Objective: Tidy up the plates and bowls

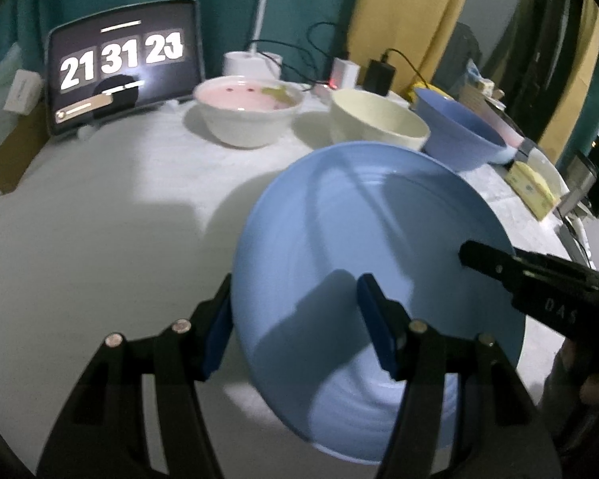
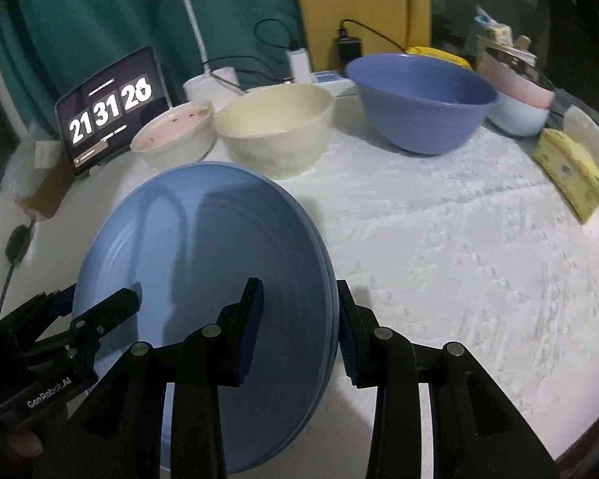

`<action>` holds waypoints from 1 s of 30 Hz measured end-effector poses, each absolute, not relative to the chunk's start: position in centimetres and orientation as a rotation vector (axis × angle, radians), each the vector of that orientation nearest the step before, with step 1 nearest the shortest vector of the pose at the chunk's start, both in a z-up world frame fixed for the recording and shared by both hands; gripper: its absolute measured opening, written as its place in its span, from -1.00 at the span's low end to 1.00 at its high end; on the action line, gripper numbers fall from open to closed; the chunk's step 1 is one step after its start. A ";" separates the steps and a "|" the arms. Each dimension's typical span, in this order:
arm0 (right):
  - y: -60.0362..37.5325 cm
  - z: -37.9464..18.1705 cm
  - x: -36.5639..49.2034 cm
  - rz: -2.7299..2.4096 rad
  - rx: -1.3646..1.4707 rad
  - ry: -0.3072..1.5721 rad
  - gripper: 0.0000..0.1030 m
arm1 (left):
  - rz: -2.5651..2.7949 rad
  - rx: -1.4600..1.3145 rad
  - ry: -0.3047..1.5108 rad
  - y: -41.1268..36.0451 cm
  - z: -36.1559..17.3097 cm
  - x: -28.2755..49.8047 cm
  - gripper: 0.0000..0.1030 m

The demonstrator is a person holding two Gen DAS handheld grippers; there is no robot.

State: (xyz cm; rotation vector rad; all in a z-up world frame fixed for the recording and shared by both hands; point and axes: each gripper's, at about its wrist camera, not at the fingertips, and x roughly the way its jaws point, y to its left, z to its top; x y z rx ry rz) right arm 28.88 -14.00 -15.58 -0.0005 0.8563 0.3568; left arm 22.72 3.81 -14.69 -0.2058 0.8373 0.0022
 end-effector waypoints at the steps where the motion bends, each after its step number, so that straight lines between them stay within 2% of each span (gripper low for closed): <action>1: -13.5 -15.6 29.0 0.363 -0.006 0.858 -0.27 | 0.010 -0.210 0.835 4.3 -14.7 22.7 0.18; 30: -3.9 -16.8 32.2 0.460 -0.092 0.907 -0.27 | 0.132 -0.261 0.845 12.6 -16.3 23.2 0.18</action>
